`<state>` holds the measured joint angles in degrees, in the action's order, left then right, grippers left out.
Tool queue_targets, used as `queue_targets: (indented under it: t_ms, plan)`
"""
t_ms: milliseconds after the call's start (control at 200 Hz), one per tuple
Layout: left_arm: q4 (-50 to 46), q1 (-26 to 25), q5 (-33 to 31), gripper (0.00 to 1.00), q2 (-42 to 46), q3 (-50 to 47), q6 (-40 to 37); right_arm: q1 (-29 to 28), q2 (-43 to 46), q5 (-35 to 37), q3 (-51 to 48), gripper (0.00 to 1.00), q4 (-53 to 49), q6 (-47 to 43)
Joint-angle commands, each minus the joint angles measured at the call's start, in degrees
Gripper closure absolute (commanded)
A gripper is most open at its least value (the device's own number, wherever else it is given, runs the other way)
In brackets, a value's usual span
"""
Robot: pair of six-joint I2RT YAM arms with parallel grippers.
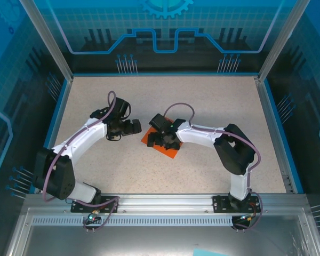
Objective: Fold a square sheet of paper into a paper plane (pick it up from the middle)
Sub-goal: Move the square sheet of paper to the center of the table.
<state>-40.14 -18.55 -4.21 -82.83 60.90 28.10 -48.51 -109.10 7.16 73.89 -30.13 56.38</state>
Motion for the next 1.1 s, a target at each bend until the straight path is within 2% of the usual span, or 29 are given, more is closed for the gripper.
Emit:
queue_targets:
  t_ms: [0,260,570,875,1095]
  plan:
    - [0.1,0.9,0.3,0.01,1.0,-1.0,-1.6,-1.0,0.3,-0.3,-2.1,0.01,-0.4,1.1]
    - [0.1,0.9,1.1,0.01,-0.8,-0.1,-1.8,-0.5,4.2,0.4,-10.8,0.01,-0.5,0.9]
    - [-0.2,0.9,1.4,0.01,-1.6,-0.3,-1.7,6.1,9.3,4.0,-16.7,0.01,-3.7,-4.4]
    - [0.1,1.0,3.0,0.01,-1.7,-0.6,-0.6,13.4,12.8,5.7,-17.3,0.01,-7.2,-14.6]
    - [2.0,0.7,8.2,0.01,-1.2,-1.3,0.6,16.2,15.6,5.2,-17.3,0.01,-8.6,-17.4]
